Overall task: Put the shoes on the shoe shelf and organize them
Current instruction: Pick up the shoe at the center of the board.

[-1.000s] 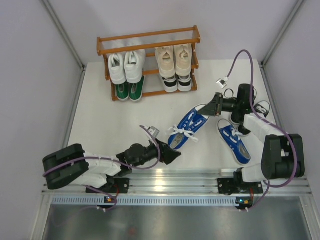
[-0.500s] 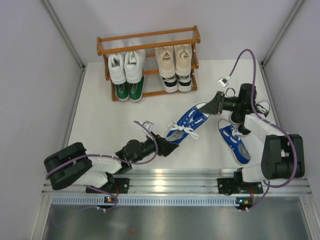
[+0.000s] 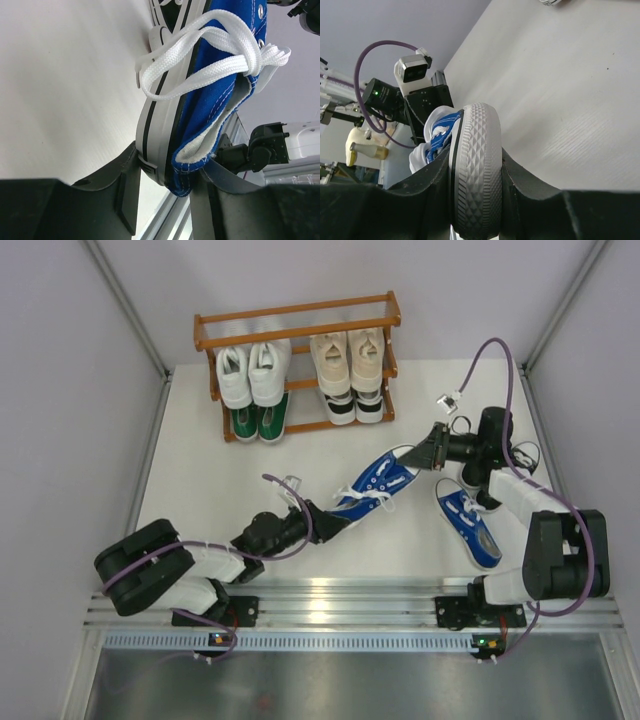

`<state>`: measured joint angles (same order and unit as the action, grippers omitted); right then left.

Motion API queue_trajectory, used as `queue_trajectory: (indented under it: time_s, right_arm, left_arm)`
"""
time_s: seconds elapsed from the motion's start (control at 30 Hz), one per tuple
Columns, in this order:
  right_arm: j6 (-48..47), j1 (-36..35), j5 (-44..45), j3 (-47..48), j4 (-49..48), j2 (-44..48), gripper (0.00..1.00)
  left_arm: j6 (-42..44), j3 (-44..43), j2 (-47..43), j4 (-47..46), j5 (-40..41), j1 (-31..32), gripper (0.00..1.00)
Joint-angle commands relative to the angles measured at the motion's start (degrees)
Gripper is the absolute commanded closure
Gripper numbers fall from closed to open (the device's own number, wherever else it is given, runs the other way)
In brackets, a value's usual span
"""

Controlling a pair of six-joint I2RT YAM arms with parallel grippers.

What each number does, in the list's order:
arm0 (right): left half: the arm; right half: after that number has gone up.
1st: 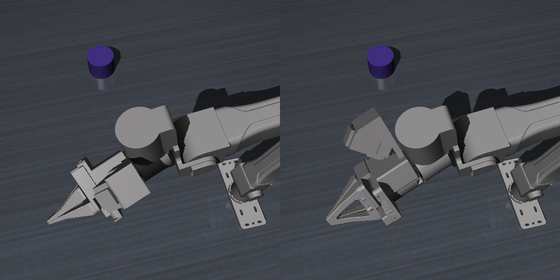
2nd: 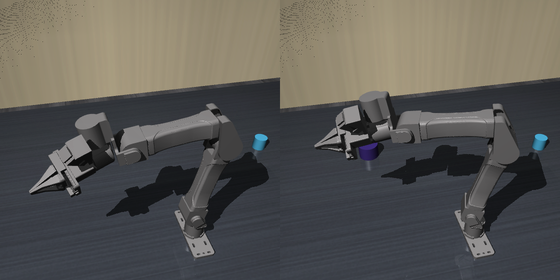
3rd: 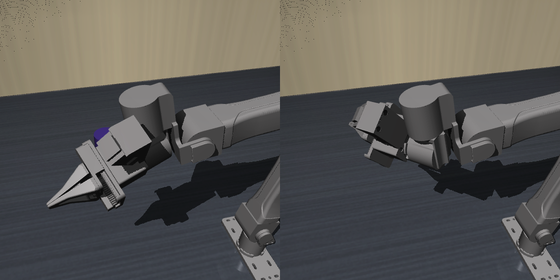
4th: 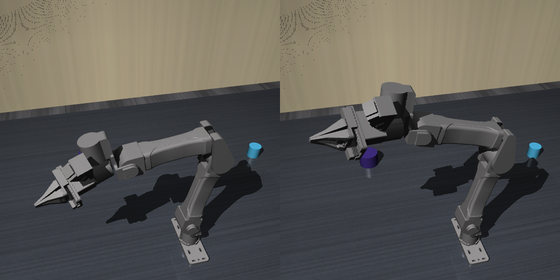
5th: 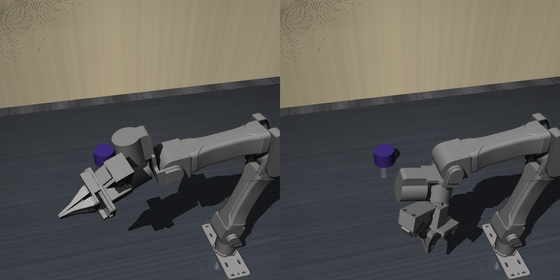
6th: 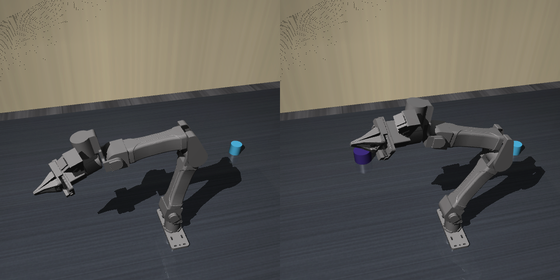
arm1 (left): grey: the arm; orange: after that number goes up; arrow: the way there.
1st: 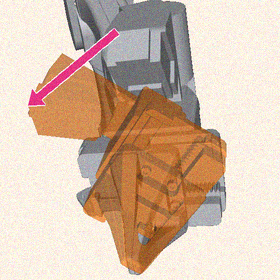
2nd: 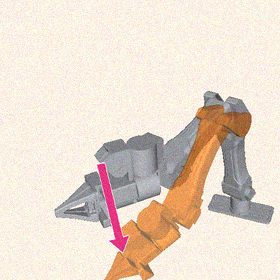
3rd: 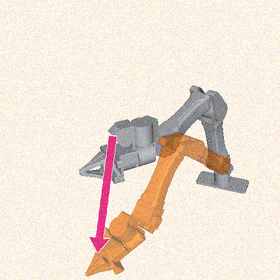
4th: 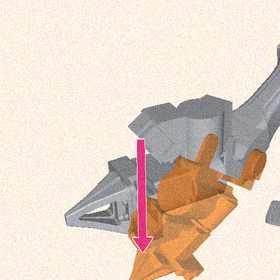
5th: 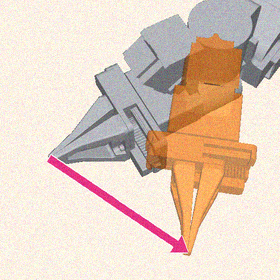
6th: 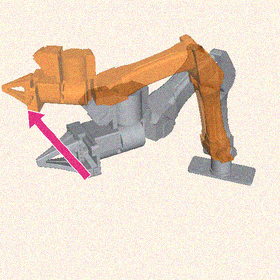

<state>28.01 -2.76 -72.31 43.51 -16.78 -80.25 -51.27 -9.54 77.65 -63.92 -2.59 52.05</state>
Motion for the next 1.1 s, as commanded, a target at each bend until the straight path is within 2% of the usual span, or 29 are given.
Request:
queue_trajectory:
  time_s: [0.0, 0.03, 0.07, 0.13, 0.17, 0.23, 0.27, 0.33, 0.43, 0.47, 0.57, 0.73, 0.93, 1.07]
  right_arm:
    - [-2.51, -0.22, -4.07, 0.70, 2.42, 2.03, 0.99]
    - [-3.74, -0.22, -3.98, 1.05, 4.01, 1.94, 0.93]
    - [-6.45, -0.22, -3.89, 1.92, 5.60, 1.76, 0.79]
    - [-7.61, -0.22, -3.45, 2.28, 7.72, 1.85, 0.62]
    - [-8.14, -0.22, -3.27, 2.28, 7.98, 2.02, 0.47]
    - [-9.63, -0.22, -2.66, 2.72, 10.43, 2.37, 0.32]
    - [-11.90, -0.22, -2.48, 3.07, 11.67, 2.90, 0.21]
    - [-16.81, -0.14, -1.87, 4.82, 16.56, 3.34, 0.15]
    - [-24.12, 0.21, -0.12, 8.85, 25.97, 4.48, 0.01]
    - [-29.80, 0.56, 0.67, 10.01, 31.57, 4.83, 0.01]
    - [-32.22, 2.24, 2.96, 11.25, 33.65, 7.20, 0.01]
    - [-37.05, 7.77, 4.46, 12.65, 37.69, 11.33, 0.01]
    - [-39.52, 9.62, 7.80, 13.01, 39.80, 14.24, 0.01]
    - [-39.79, 9.80, 8.33, 12.83, 40.07, 14.33, 0.01]
  left_arm:
    - [-1.64, -1.10, -1.44, -9.82, -2.68, -0.99, 1.00]
    - [-1.99, -1.01, -1.97, -9.73, -3.03, -1.25, 1.00]
    - [-2.61, -0.92, -2.23, -9.64, -3.56, -1.60, 1.00]
    - [-3.31, -0.74, -3.11, -8.60, -4.18, -1.87, 1.00]
    - [-3.31, -0.66, -3.46, -8.07, -4.26, -1.95, 1.00]
    - [-3.40, -0.57, -4.95, -6.57, -4.44, -2.13, 1.00]
    - [-3.32, -0.48, -5.57, -4.57, -4.44, -2.30, 1.00]
    - [-3.40, -0.13, -7.77, -2.62, -4.18, -2.66, 1.00]
    - [-3.58, 0.75, -11.81, 1.59, -3.48, -3.62, 1.00]
    - [-3.40, 0.84, -13.12, 4.30, -3.30, -4.23, 1.00]
    - [-2.44, 0.93, -18.83, 9.94, -2.25, -5.55, 1.00]
    - [0.89, -1.18, -29.82, 26.45, -0.14, -6.96, 1.00]
    - [8.09, -10.92, -37.92, 45.17, 5.75, -8.37, 1.00]
    - [10.39, -18.57, -37.31, 50.20, 8.30, -10.04, 1.00]
